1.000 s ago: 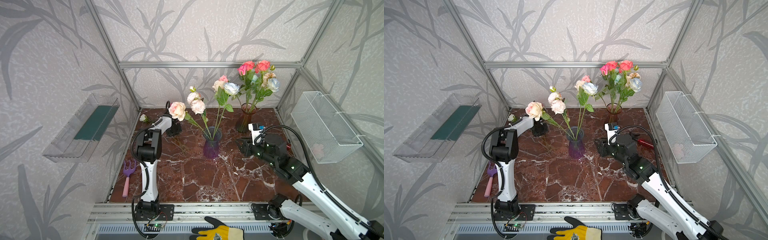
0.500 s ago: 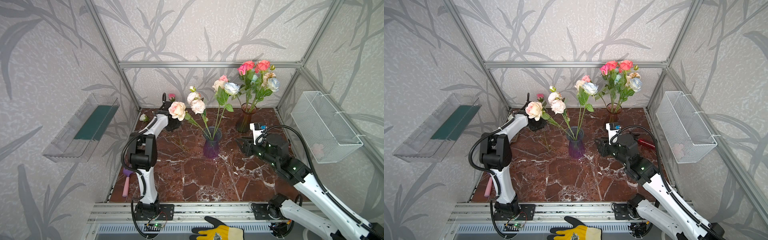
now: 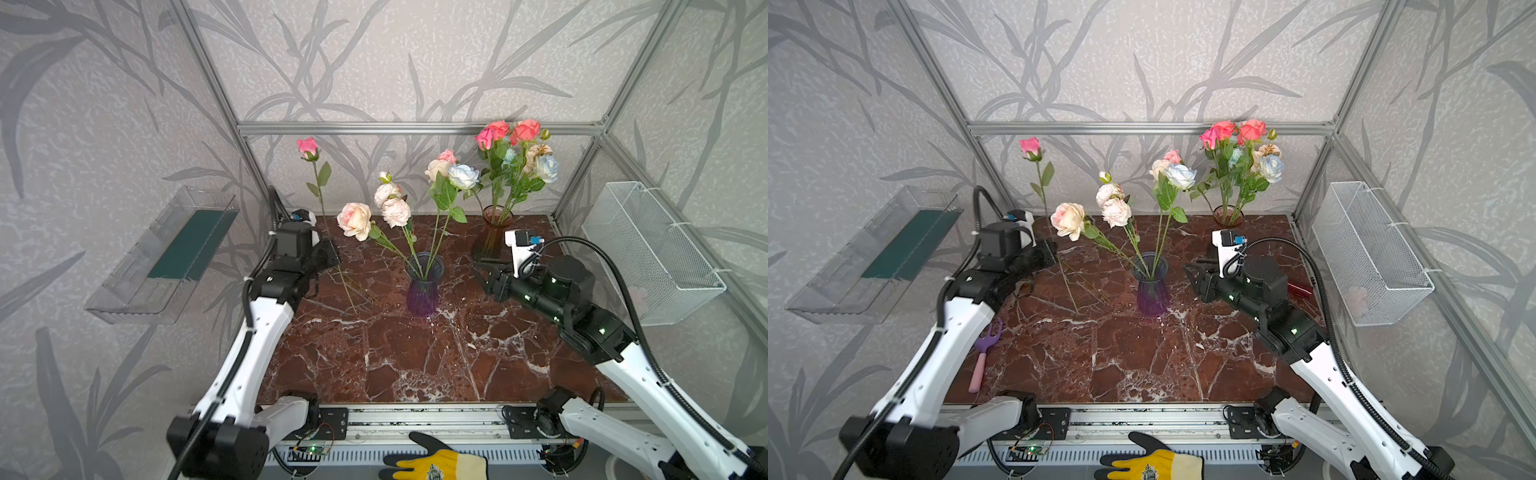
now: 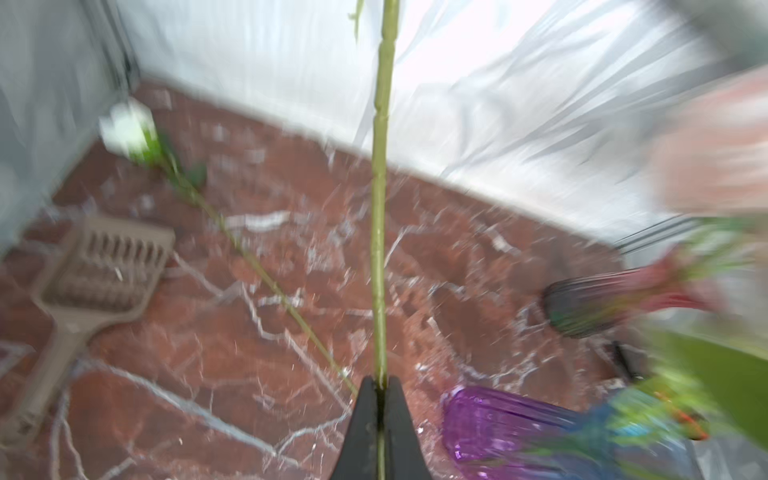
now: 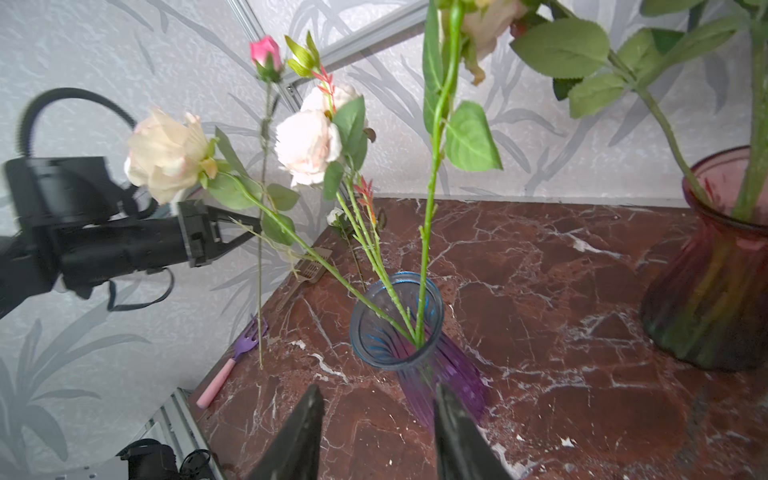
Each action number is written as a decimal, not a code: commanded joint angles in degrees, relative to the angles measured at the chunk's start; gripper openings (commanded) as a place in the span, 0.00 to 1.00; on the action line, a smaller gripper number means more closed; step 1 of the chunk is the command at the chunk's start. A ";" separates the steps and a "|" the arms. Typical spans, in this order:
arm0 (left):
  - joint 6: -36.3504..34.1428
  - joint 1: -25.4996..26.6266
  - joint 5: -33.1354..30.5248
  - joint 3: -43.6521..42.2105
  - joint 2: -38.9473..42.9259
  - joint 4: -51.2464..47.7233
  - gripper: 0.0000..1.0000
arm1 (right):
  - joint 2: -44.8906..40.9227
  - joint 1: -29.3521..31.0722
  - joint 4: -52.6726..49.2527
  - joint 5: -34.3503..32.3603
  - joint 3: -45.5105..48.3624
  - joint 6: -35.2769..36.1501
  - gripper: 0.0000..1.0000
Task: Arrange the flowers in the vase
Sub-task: 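Lift the pink rose upright with left gripper while right gripper approaches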
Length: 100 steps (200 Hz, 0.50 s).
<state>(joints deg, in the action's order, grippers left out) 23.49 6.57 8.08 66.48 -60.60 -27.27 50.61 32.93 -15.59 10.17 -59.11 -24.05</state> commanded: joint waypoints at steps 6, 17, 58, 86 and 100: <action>-8.02 -0.01 7.02 -1.73 12.35 1.81 0.00 | 3.24 0.58 3.78 4.74 -4.61 -0.68 0.44; -9.86 0.05 11.49 -2.13 16.98 1.15 0.00 | 4.96 1.44 5.24 5.82 -6.50 -0.89 0.44; -10.59 0.16 24.42 1.62 25.02 -2.78 0.00 | 14.72 10.72 7.50 6.19 -19.02 2.19 0.49; -7.35 0.27 30.41 4.43 24.40 -1.82 0.00 | 21.80 16.59 9.42 7.62 -27.90 2.60 0.51; -5.33 0.32 32.38 4.42 23.75 0.39 0.00 | 24.67 18.81 10.76 8.41 -31.43 2.77 0.53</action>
<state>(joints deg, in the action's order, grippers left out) 15.86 6.74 32.60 69.36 -35.57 -28.29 72.01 48.75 -8.99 16.19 -85.01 -22.48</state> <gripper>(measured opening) 0.048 0.520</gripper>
